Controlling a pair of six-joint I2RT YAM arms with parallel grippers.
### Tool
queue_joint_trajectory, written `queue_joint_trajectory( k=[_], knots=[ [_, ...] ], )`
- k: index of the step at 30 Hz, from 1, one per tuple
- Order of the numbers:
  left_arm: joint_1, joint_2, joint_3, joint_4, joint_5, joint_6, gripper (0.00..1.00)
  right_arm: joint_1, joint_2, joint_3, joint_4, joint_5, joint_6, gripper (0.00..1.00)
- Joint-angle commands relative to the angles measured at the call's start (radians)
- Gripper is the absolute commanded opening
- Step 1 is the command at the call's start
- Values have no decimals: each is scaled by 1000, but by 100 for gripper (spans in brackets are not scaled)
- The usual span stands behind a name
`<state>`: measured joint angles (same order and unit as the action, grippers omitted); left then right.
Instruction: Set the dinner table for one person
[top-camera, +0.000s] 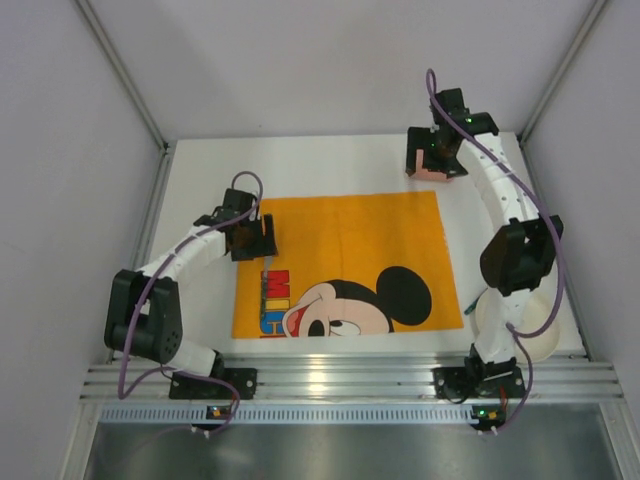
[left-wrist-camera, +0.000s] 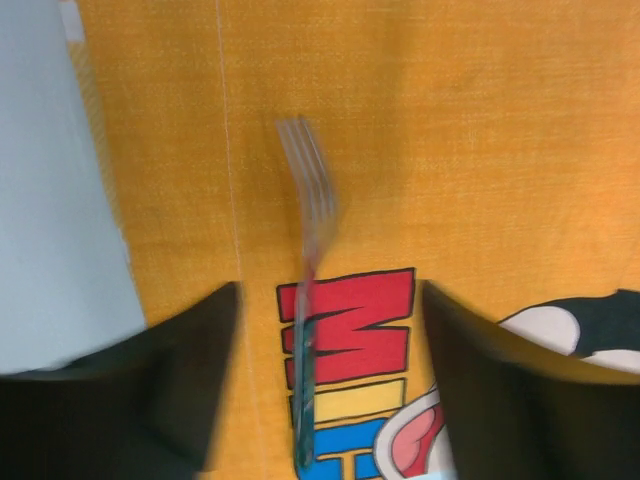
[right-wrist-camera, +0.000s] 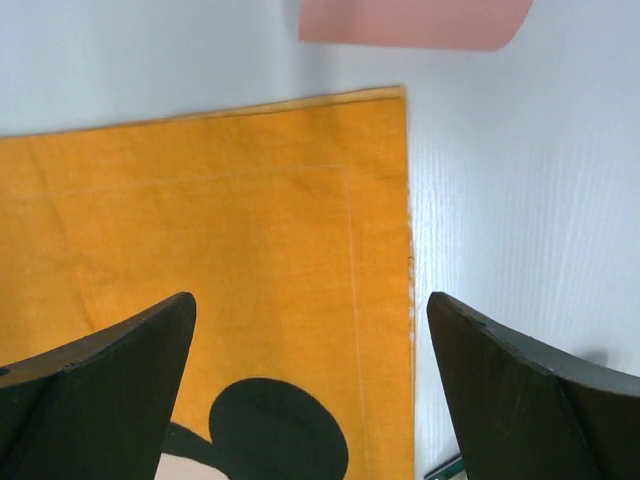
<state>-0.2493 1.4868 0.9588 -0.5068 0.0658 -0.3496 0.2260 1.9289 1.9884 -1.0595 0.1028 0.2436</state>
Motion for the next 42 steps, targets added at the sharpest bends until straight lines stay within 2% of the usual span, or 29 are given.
queue_joint_trajectory(
  k=[1,3,6,9,13,20,28,30,31,34,36,41,42],
  knots=[
    [-2,1,-20,74,-8,-77,97,4,157,169,0,138,29,100],
    [-2,-11,-28,76,14,-95,98,16,229,248,4,210,43,100],
    [-5,-37,-34,56,29,-106,98,47,370,459,16,325,34,100],
    [-7,-72,-40,19,17,-100,98,79,455,520,59,405,10,100],
    [-5,-115,-42,-28,-7,-89,98,113,507,512,156,503,-43,100],
    [-5,-129,-23,-64,-27,-62,98,115,532,425,151,696,-92,100],
    [-5,-48,20,-58,-9,-31,98,59,558,363,150,732,-113,99],
    [-5,-42,26,-58,-8,-26,97,55,556,363,148,730,-118,86],
    [-5,-42,31,-61,-8,-23,97,56,550,362,150,729,-116,55],
    [-5,-42,40,-75,-11,-16,97,56,516,357,148,713,-113,7],
    [-5,-51,44,-85,-12,-12,97,56,477,342,148,713,-115,0],
    [-5,-85,43,-98,-15,-3,97,55,322,282,138,707,-90,0],
    [-5,-86,41,-102,-15,-5,97,55,241,250,135,690,-75,0]
  ],
)
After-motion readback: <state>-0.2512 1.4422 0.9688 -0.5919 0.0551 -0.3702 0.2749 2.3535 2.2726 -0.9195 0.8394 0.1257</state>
